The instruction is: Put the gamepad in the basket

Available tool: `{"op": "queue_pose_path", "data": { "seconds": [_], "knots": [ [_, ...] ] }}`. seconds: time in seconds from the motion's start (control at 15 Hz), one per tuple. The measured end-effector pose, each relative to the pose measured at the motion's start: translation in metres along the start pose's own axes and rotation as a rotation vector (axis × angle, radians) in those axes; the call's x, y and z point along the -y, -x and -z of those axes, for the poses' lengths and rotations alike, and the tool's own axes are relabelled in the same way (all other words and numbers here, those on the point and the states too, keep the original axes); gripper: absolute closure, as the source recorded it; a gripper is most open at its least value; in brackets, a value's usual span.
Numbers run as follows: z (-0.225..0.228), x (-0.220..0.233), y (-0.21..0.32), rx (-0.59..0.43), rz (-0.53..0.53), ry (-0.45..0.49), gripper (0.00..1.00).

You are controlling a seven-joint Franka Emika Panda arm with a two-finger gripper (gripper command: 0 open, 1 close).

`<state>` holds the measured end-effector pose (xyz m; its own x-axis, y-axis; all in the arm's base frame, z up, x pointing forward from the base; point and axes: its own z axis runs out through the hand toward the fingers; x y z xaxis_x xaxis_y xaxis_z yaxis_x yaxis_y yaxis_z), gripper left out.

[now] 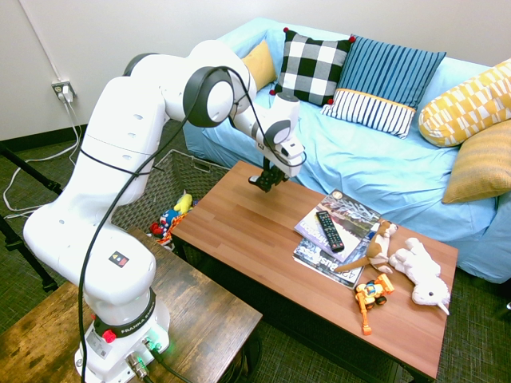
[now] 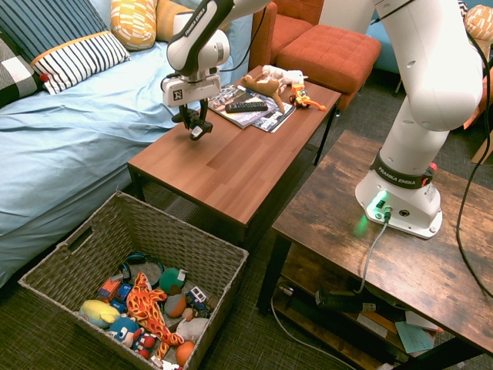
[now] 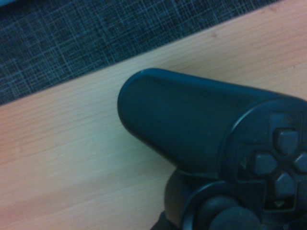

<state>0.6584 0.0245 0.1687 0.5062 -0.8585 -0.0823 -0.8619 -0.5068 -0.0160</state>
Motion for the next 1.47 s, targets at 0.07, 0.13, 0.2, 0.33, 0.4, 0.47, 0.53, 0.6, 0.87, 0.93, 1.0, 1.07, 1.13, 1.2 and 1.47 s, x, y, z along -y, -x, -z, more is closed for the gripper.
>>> {"op": "queue_pose_path", "data": {
  "seconds": [0.07,0.13,0.2,0.33,0.4,0.47,0.53,0.6,0.87,0.93,1.0,1.07,1.13,1.2,1.47],
  "knots": [
    [0.011,0.008,0.02,-0.003,0.028,-0.008,1.0],
    [0.022,0.018,0.047,-0.01,0.062,-0.013,1.0],
    [0.031,0.029,0.079,-0.02,0.094,-0.016,1.0],
    [0.037,0.052,0.158,-0.038,0.163,-0.013,1.0],
    [0.034,0.061,0.196,-0.045,0.193,-0.007,1.0],
    [0.028,0.067,0.232,-0.049,0.219,0.0,1.0],
    [0.022,0.07,0.263,-0.05,0.242,0.007,1.0],
    [0.014,0.073,0.29,-0.051,0.262,0.015,1.0],
    [-0.042,0.076,0.369,-0.055,0.314,0.057,1.0],
    [-0.062,0.076,0.383,-0.051,0.319,0.072,1.0],
    [-0.079,0.076,0.394,-0.05,0.323,0.083,1.0],
    [-0.094,0.076,0.402,-0.049,0.329,0.092,1.0],
    [-0.108,0.077,0.409,-0.048,0.331,0.101,1.0],
    [-0.122,0.078,0.417,-0.048,0.333,0.11,1.0],
    [-0.157,0.076,0.43,-0.049,0.353,0.16,0.0]
  ]
}}
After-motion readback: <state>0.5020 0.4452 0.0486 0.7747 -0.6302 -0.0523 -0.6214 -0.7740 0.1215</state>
